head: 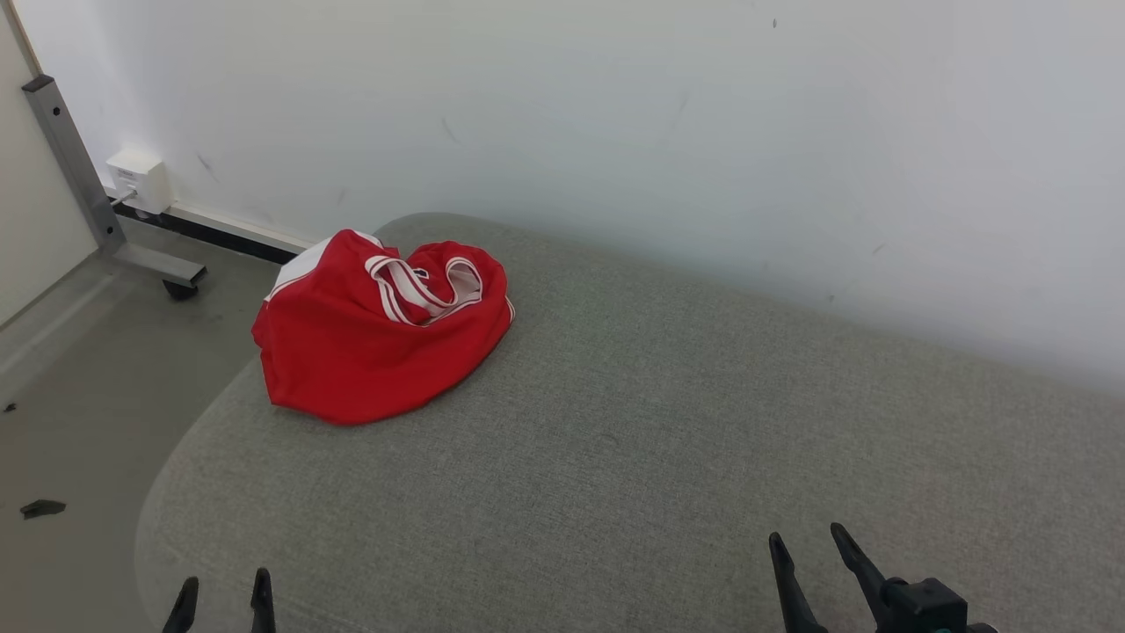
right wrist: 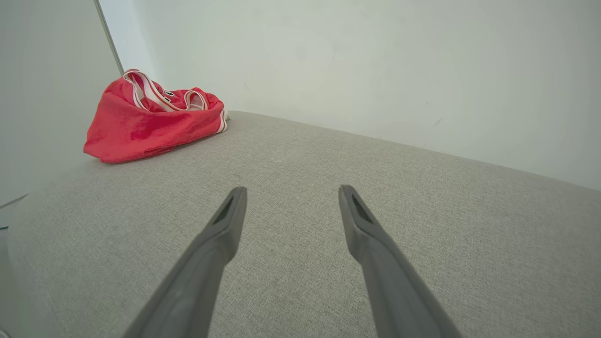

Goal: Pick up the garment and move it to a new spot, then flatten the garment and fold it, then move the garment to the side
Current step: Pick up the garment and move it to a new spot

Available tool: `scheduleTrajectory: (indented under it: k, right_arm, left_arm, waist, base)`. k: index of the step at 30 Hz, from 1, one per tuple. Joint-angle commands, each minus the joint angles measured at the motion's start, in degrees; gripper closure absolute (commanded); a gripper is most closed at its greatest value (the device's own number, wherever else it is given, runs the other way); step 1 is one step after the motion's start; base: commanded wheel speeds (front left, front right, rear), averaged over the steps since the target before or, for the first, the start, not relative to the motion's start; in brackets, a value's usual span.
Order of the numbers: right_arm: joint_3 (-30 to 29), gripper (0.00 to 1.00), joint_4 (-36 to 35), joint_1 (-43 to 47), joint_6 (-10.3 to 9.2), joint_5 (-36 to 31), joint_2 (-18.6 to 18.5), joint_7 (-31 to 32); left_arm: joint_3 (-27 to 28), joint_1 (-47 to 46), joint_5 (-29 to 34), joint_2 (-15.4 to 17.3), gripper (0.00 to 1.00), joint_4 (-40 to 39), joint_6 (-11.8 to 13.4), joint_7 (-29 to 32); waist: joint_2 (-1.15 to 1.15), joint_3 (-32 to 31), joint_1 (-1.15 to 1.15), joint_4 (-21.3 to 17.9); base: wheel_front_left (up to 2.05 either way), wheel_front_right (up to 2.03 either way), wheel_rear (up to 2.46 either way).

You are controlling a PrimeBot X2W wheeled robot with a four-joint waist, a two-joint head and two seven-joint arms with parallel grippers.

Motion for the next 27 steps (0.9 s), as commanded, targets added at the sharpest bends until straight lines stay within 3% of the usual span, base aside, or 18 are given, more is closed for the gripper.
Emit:
scheduleTrajectory:
  k: [1,6,11,18,20,27]
  right_arm:
    - [-0.3,0.0,0.0,0.4,0.17,0.1,-0.1,-0.1]
    - [-0.7,0.0,-0.8,1.1,0.17,-0.6,-0.1,0.4]
    - [0.3,0.0,-3.4,-0.6,0.16,-3.1,-0.3,2.6]
    - [3.7,0.0,-8.2,-6.1,0.12,-4.2,-3.5,5.0]
    - [5.3,0.0,-9.0,-7.9,0.12,-4.0,-4.0,5.3]
    - [9.6,0.0,-9.5,-13.2,0.12,-3.3,-4.6,5.0]
  left_arm:
    - [-0.2,-1.7,0.0,0.3,0.0,0.4,0.1,0.4]
    - [-0.7,-7.7,-0.8,1.7,0.0,2.8,0.0,4.0]
    - [1.6,-18.5,-5.7,4.4,0.0,7.3,-0.4,8.7]
    - [5.3,-31.0,-13.8,8.5,0.0,13.7,-0.7,15.3]
    - [6.7,-34.0,-15.5,11.0,0.0,14.9,-0.7,18.1]
    - [14.3,-41.8,-25.1,15.0,0.0,17.4,2.0,29.1]
  waist:
    - [0.0,0.1,-0.01,0.0]
    - [0.0,1.2,-0.01,-0.5]
    - [0.0,6.5,-0.01,-5.0]
    - [0.0,17.1,-0.01,-11.9]
    - [0.0,19.4,-0.01,-13.7]
    - [0.0,26.3,-0.01,-18.7]
  base:
    - [0.0,0.0,0.0]
    - [0.0,0.0,0.0]
    - [0.0,0.0,0.0]
    - [0.0,0.0,0.0]
    - [0.0,0.0,0.0]
    - [0.0,0.0,0.0]
